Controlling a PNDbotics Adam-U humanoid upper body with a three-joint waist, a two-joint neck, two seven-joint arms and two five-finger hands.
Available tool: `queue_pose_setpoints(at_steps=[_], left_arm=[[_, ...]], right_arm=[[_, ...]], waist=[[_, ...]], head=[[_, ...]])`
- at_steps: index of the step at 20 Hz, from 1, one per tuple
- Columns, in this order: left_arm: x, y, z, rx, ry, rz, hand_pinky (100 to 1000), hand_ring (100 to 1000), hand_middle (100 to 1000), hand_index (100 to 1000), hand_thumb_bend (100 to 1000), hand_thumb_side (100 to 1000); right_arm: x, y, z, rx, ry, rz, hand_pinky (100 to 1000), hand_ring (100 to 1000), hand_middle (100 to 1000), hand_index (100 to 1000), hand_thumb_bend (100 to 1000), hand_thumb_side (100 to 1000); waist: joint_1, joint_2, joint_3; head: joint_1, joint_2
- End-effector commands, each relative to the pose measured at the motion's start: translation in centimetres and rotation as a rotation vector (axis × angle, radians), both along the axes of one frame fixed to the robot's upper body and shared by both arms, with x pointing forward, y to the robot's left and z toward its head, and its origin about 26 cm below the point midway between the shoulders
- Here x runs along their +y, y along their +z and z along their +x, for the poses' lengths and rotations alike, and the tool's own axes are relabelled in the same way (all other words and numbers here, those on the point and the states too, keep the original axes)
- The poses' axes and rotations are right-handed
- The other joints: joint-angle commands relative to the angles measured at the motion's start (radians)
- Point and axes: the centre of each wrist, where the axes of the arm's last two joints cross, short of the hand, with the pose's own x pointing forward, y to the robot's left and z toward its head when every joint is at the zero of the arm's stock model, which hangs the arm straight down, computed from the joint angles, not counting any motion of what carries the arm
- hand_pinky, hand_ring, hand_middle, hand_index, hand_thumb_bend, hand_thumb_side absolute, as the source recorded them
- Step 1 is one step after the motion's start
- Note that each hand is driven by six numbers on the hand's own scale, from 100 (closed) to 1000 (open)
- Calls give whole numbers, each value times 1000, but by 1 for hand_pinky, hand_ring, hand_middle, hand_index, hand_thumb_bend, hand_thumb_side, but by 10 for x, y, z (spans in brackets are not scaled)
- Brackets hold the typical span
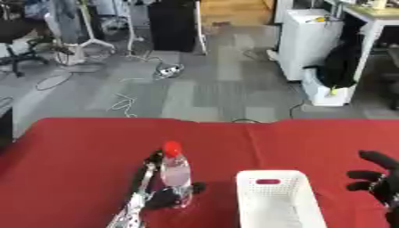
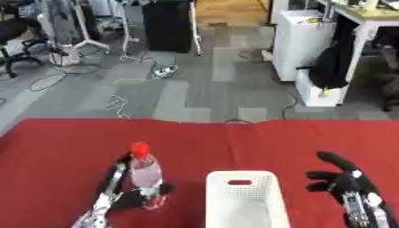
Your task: Pick up objects on the table and place them in the box.
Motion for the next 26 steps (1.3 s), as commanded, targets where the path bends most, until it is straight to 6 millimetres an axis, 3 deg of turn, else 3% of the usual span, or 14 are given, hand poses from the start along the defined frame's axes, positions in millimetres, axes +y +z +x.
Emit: queue_pose_setpoints(at_steps=[1,3,5,6,7,8,9,10,12,13,14,18,23,26], left_arm=[[-5,9,3,-30,-10,-5,709,805,786,909,907,504],[-6,8,3,-34,-4,-7,690,780,764,893,900,499],[-7,8,4,-47,25,-15,589,653,646,811,834,452],[-4,9,6,-65,76,-35,447,501,482,647,373,218],[-3,10,7,-91,157,-67,368,440,419,570,100,100],[-1,12,9,-127,249,-109,100,240,253,369,100,100],[-1,13,11,-171,343,-148,100,211,231,345,100,100],[-2,11,12,-203,416,-176,100,100,100,206,100,100],[-7,6,13,-227,484,-199,100,100,100,158,172,100],[-10,4,13,-228,488,-201,100,100,100,158,172,100],[-12,3,13,-226,483,-201,100,100,100,149,298,100],[-15,4,13,-215,440,-206,100,100,100,142,402,100],[-24,17,10,-195,285,-227,100,100,100,142,402,100],[-29,44,3,-180,72,-244,100,100,100,147,379,100]], right_arm=[[2,7,0,-26,14,-1,600,672,820,861,100,836],[2,7,0,-25,17,-1,600,673,821,861,100,836],[2,7,1,-24,19,1,600,672,820,860,100,836],[2,7,1,-23,20,2,600,672,819,860,100,836],[3,7,1,-23,21,4,600,672,819,860,100,836],[3,7,1,-22,22,5,600,672,819,859,100,836],[3,7,1,-22,24,7,600,672,819,859,100,836],[3,7,1,-21,25,8,600,672,819,859,100,836],[4,7,1,-19,27,11,600,672,819,859,100,837],[4,7,1,-18,28,12,600,672,819,859,100,837],[4,7,1,-17,29,13,600,672,818,858,100,837],[4,6,1,-12,29,16,599,672,817,858,100,837],[4,6,1,-8,28,17,599,671,817,858,100,836],[3,5,1,-6,27,15,600,672,817,858,100,836]], waist=[[1,-10,-5],[3,-8,-9],[4,-7,-13],[3,-6,-14],[3,-5,-15],[2,-5,-17],[1,-4,-19],[0,-3,-21],[-1,-2,-24],[-2,-1,-25],[-2,-1,-25],[-3,-2,-23],[-4,-5,-23],[-2,-8,-23]], head=[[-6,-10],[-6,-11],[-4,-13],[-4,-15],[-2,-16],[-1,-16],[2,-17],[4,-18],[9,-18],[11,-18],[13,-18],[17,-17],[18,-16],[16,-12]])
